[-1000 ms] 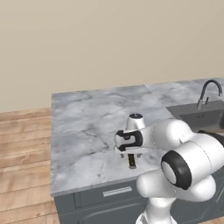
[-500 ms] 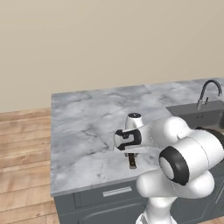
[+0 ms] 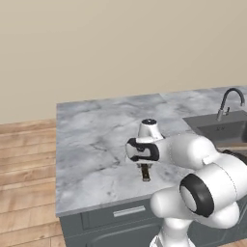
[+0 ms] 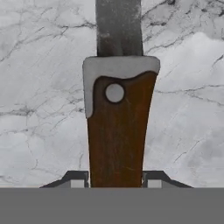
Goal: Move the cutting board and knife to the sink. Then move spray from the cabinet to the counter.
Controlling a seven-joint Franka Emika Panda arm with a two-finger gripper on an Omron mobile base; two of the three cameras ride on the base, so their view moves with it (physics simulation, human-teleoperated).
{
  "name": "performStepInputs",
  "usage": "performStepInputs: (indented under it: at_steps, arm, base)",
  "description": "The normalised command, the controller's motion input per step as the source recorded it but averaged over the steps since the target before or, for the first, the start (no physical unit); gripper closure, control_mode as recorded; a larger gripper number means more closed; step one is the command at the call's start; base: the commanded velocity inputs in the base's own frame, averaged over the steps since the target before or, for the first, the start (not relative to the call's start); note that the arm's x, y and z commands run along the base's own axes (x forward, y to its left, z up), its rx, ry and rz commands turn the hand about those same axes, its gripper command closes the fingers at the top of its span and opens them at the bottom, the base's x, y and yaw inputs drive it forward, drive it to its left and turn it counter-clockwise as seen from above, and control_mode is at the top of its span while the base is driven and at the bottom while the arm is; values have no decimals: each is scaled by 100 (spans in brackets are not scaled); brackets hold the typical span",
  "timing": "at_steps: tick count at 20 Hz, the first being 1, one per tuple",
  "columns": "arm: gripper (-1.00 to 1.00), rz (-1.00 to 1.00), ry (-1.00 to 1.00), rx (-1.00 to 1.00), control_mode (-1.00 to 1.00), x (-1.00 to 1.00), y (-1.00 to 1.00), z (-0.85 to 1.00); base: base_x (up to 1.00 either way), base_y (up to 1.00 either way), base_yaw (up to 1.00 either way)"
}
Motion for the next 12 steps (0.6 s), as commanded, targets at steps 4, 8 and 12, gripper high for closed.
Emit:
performStepInputs:
  at_steps: [4, 8, 12]
  arm:
    - [100, -10, -16, 0, -100, -6, 0, 100]
    - [100, -17, -14, 0, -100, -2, 0, 85]
    - [100, -14, -24, 0, -100, -28, -12, 57]
  base:
    - [0, 0, 0]
    - [0, 0, 0]
    - [0, 0, 0]
